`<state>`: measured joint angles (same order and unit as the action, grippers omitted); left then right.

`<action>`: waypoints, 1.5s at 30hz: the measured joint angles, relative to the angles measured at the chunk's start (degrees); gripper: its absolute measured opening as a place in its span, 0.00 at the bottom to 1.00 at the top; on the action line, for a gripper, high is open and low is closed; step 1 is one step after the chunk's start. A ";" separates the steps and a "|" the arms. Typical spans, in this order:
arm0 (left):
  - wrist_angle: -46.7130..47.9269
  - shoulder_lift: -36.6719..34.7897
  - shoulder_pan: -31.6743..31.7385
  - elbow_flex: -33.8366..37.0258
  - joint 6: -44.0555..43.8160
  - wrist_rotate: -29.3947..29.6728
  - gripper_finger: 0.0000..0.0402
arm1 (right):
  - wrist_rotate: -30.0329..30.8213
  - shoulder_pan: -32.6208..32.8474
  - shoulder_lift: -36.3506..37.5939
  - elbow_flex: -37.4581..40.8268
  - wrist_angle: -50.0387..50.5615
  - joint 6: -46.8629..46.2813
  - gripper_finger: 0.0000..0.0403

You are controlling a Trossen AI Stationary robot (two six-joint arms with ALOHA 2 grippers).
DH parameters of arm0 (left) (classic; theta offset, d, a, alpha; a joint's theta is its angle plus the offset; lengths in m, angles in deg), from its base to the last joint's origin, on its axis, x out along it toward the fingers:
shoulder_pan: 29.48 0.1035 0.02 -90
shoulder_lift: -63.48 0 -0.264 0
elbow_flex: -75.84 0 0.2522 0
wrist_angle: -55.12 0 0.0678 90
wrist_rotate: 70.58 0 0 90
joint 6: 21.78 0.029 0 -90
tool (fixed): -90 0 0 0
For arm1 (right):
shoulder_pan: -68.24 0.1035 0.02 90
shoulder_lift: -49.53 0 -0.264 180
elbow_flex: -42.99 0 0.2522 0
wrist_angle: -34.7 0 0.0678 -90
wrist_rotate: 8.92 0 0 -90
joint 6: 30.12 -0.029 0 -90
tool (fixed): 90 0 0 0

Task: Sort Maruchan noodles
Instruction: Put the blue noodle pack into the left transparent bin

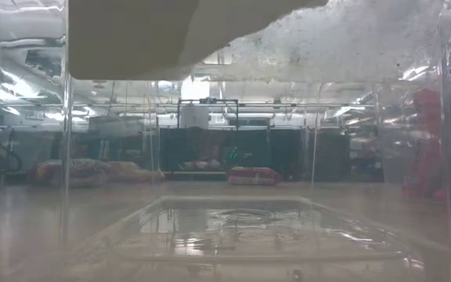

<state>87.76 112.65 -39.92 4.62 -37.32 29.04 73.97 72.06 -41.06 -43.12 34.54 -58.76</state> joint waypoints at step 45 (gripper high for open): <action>15.97 0.00 0.09 -5.32 -5.47 -23.58 0.31 | -1.52 1.70 -13.06 -22.22 -6.20 12.48 0.59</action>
<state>103.74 112.65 -39.83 -0.70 -42.79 5.46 72.45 73.76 -54.12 -65.34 28.35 -46.28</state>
